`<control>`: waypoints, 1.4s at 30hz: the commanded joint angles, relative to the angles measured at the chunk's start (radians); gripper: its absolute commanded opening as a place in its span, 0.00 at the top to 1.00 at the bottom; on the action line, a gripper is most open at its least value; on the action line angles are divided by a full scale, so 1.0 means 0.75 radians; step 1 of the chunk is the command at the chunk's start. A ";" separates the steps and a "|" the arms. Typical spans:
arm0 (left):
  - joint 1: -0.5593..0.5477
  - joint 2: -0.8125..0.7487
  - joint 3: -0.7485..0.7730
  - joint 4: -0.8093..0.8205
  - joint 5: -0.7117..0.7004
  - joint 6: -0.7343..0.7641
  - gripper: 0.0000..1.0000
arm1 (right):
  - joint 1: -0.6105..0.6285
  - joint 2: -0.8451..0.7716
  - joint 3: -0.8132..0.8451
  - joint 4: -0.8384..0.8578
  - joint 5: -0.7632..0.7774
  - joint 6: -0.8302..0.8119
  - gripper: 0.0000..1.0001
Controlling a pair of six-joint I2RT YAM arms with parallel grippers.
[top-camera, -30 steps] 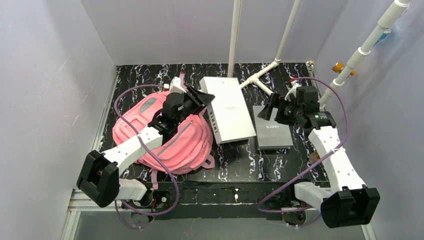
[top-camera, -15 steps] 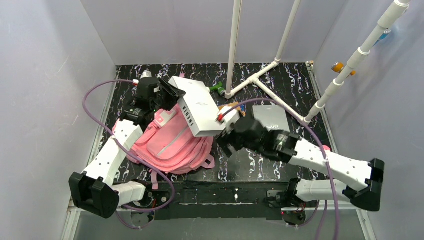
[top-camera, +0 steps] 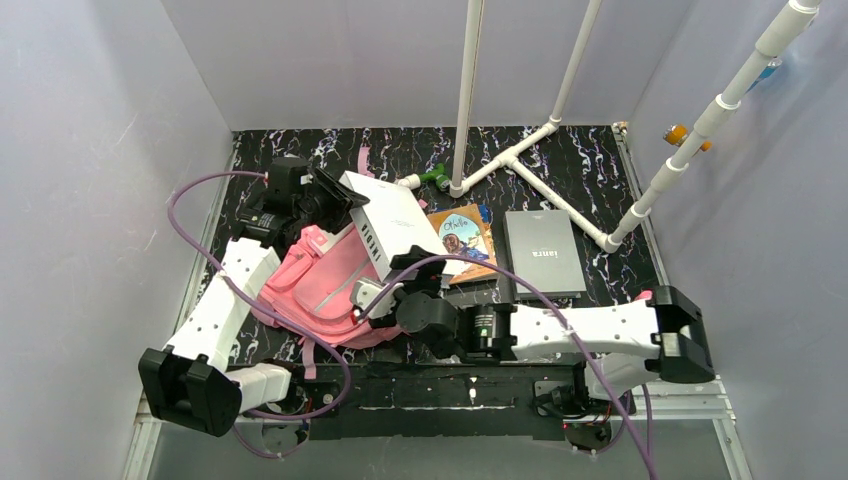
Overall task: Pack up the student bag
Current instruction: Pick up the book from the center of the board.
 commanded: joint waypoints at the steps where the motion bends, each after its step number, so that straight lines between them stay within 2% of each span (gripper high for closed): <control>1: 0.020 -0.060 0.048 -0.019 0.087 -0.067 1.00 | 0.006 0.105 0.002 0.398 0.234 -0.236 0.02; 3: 0.020 -0.067 0.049 -0.025 0.093 -0.072 1.00 | 0.006 0.170 -0.028 0.658 0.419 -0.366 0.06; 6: 0.020 -0.076 0.055 -0.062 0.095 -0.074 1.00 | 0.004 0.191 -0.067 0.779 0.474 -0.463 0.27; 10: 0.022 -0.093 0.059 -0.108 0.091 -0.079 1.00 | -0.029 0.101 -0.098 0.679 0.375 -0.310 0.46; 11: 0.024 -0.100 0.057 -0.114 0.091 -0.079 1.00 | -0.040 0.082 -0.094 0.634 0.349 -0.266 0.57; 12: 0.023 -0.108 0.053 -0.116 0.096 -0.077 1.00 | -0.051 0.058 -0.096 0.612 0.329 -0.233 0.73; 14: 0.025 -0.119 0.057 -0.121 0.113 -0.056 1.00 | -0.062 0.014 -0.107 0.568 0.275 -0.171 0.88; 16: 0.025 -0.121 0.070 -0.128 0.133 -0.009 0.87 | -0.074 -0.030 -0.109 0.515 0.221 -0.107 0.99; 17: 0.024 -0.123 0.078 -0.117 0.149 0.031 0.77 | -0.087 -0.054 -0.106 0.470 0.195 -0.064 0.99; 20: 0.024 -0.143 0.102 -0.130 0.155 0.169 0.28 | -0.159 -0.141 -0.101 0.299 0.068 0.141 0.99; 21: 0.026 -0.164 0.102 -0.132 0.158 0.216 0.16 | -0.205 -0.174 -0.096 0.225 -0.009 0.221 0.99; 23: 0.026 -0.200 0.099 -0.119 0.192 0.309 0.04 | -0.308 -0.255 -0.099 0.105 -0.191 0.383 0.99; 27: 0.025 -0.290 0.082 -0.075 0.285 0.475 0.02 | -0.520 -0.389 -0.119 -0.106 -0.522 0.675 0.99; 32: 0.025 -0.428 0.019 -0.061 0.317 0.747 0.02 | -0.931 -0.525 -0.216 -0.215 -0.970 1.039 0.99; 37: 0.006 -0.451 -0.048 -0.223 0.336 0.971 0.02 | -1.321 -0.580 -0.262 -0.309 -1.449 1.319 0.99; 39: -0.055 -0.447 -0.063 -0.303 0.248 1.053 0.02 | -1.423 -0.613 -0.296 -0.302 -1.592 1.401 0.99; 42: -0.271 -0.437 -0.093 -0.374 -0.026 1.153 0.02 | -1.510 -0.664 -0.327 -0.300 -1.679 1.491 0.99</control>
